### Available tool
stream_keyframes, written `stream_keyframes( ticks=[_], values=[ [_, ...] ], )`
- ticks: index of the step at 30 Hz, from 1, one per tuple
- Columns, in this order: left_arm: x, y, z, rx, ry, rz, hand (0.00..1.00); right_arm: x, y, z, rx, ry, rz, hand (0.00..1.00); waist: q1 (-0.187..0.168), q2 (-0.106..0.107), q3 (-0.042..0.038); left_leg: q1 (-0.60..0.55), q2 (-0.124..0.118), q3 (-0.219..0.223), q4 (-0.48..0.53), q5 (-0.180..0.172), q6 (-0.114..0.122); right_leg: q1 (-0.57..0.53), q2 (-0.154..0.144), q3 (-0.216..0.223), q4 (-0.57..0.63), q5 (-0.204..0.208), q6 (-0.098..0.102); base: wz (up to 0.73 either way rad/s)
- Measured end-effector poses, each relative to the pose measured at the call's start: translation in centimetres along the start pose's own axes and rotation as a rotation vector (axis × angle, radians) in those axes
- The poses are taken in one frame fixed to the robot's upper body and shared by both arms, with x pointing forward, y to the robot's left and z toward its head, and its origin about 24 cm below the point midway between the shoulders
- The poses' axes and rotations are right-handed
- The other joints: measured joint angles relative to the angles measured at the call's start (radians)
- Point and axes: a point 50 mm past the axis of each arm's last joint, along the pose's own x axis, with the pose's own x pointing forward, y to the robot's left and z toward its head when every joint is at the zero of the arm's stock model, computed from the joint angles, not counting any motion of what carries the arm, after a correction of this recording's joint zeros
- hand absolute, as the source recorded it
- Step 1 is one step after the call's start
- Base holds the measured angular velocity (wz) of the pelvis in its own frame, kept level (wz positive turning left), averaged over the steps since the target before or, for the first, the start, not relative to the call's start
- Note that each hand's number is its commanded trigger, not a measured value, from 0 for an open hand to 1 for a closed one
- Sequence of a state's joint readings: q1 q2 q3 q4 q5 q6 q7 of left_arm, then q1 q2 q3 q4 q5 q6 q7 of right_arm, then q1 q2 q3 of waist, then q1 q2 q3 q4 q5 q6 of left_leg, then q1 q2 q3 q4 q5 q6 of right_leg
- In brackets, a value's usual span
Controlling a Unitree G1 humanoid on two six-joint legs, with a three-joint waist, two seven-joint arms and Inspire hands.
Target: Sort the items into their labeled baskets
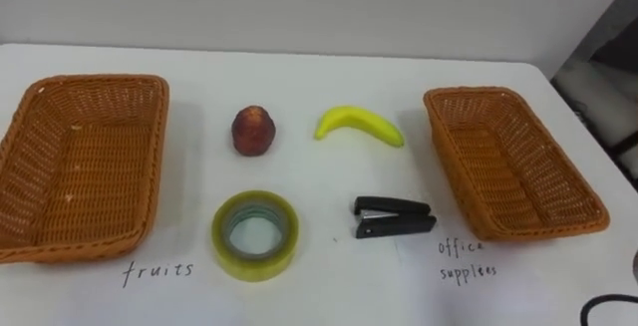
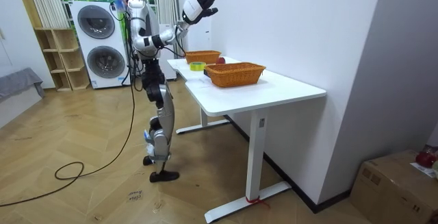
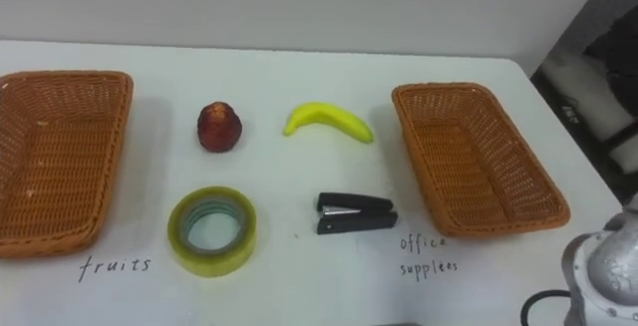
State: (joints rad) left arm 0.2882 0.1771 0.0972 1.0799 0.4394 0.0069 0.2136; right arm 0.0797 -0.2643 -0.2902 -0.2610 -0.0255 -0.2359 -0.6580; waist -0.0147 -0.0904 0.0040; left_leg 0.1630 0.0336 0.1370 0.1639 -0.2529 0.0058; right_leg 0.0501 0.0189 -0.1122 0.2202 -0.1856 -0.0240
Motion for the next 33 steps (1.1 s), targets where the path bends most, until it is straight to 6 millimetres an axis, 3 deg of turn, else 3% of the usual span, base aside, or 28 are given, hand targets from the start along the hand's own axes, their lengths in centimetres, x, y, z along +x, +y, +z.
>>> stream_keyframes(
  ticks=[7, 13, 20, 33],
  values=[
    [0.1, 0.2, 0.6, 0.001, -0.019, 0.006, 0.0, 0.3, 1.9, 1.2, -0.065, -0.099, 0.213, 0.0, 0.003, 0.014, -0.0035, 0.001, 0.004, 0.001, 0.001, 0.0, 0.0, 0.0, 0.001, -0.001, 0.0, 0.002, -0.004, 0.0],
    [0.2, 0.2, 0.7, 0.001, -0.023, 0.007, 0.0, -0.2, 2.9, 1.2, -0.061, -0.087, 0.33, 0.0, 0.012, 0.009, -0.0053, 0.003, 0.006, 0.0, 0.0, 0.0, 0.0, 0.003, 0.0, -0.002, 0.001, 0.003, -0.005, 0.0],
    [0.2, 0.2, 0.9, 0.003, -0.029, 0.006, 0.0, -0.5, 3.5, 1.0, -0.079, -0.073, 0.422, 0.0, 0.025, -0.001, 0.0003, -0.003, 0.005, 0.0, 0.001, 0.0, -0.001, 0.003, 0.0, -0.004, 0.0, 0.004, -0.005, 0.0],
    [0.3, 0.4, 1.4, 0.029, -0.04, -0.01, 0.0, -2.9, 6.1, 0.2, -0.188, -0.045, 0.744, 0.0, 0.044, -0.007, -0.0039, -0.005, 0.006, -0.003, 0.002, 0.0, -0.001, 0.002, 0.001, -0.002, -0.002, 0.008, -0.006, 0.0]
  ],
)
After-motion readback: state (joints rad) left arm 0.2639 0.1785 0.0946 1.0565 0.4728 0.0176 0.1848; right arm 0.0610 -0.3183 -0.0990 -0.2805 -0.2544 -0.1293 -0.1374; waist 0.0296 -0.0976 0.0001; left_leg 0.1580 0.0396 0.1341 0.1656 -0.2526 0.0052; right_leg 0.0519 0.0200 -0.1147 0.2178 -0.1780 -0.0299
